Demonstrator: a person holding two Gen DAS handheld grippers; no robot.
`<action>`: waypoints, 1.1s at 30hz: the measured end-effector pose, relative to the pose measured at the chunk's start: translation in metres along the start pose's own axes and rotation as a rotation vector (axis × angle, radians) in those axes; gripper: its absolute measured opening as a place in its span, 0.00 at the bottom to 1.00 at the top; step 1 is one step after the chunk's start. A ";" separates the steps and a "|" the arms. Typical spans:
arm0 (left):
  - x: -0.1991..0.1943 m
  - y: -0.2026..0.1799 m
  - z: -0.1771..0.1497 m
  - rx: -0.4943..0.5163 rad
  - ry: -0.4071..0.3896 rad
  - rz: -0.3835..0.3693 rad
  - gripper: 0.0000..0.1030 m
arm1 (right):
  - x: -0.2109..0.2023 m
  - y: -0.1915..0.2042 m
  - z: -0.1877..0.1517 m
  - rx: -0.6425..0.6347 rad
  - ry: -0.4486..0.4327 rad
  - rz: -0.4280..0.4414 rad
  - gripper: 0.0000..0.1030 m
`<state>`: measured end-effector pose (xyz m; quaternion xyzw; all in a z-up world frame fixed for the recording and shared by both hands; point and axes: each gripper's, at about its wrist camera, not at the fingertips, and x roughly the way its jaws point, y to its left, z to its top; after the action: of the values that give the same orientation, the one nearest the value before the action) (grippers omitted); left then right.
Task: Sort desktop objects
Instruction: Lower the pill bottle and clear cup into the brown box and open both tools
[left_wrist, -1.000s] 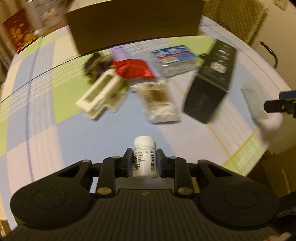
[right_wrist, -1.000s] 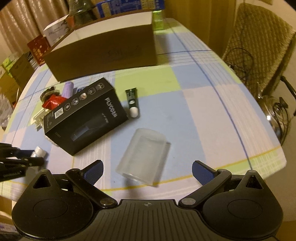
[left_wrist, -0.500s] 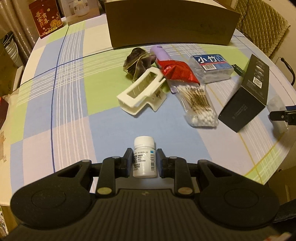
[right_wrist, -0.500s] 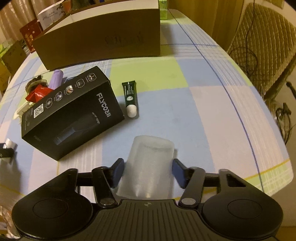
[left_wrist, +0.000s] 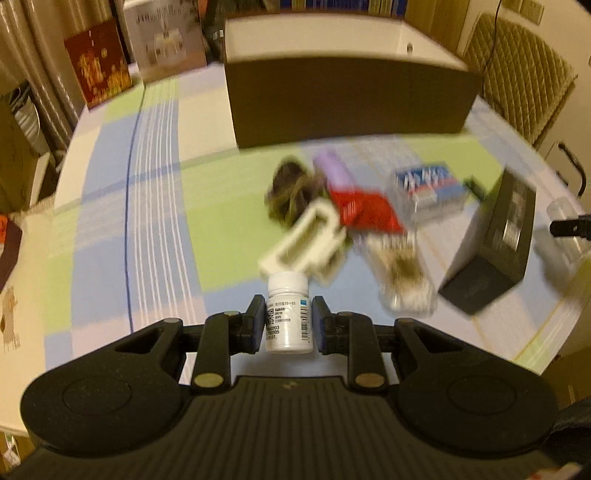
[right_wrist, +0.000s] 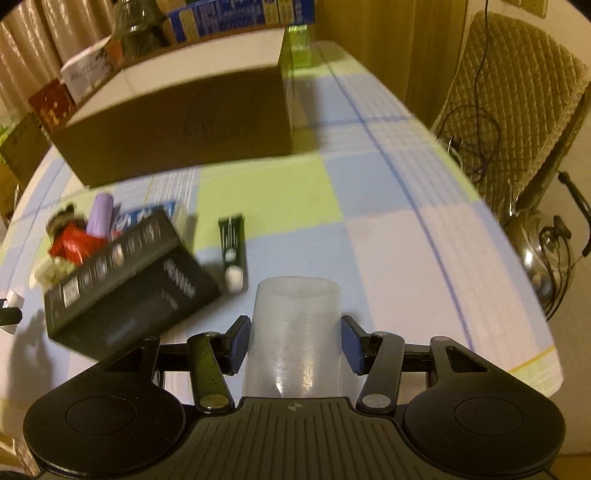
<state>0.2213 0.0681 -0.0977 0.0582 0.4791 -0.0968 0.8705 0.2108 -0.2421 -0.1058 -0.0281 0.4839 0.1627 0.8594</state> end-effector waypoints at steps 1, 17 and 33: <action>-0.003 0.000 0.007 0.002 -0.017 -0.003 0.22 | -0.002 0.000 0.005 0.001 -0.008 0.005 0.48; 0.003 -0.019 0.163 0.085 -0.227 -0.103 0.22 | -0.007 0.039 0.142 -0.099 -0.208 0.147 0.48; 0.098 -0.020 0.263 0.089 -0.114 -0.150 0.22 | 0.076 0.079 0.245 -0.143 -0.171 0.195 0.48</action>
<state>0.4849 -0.0137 -0.0404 0.0551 0.4269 -0.1860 0.8833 0.4248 -0.0978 -0.0315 -0.0282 0.3964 0.2816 0.8734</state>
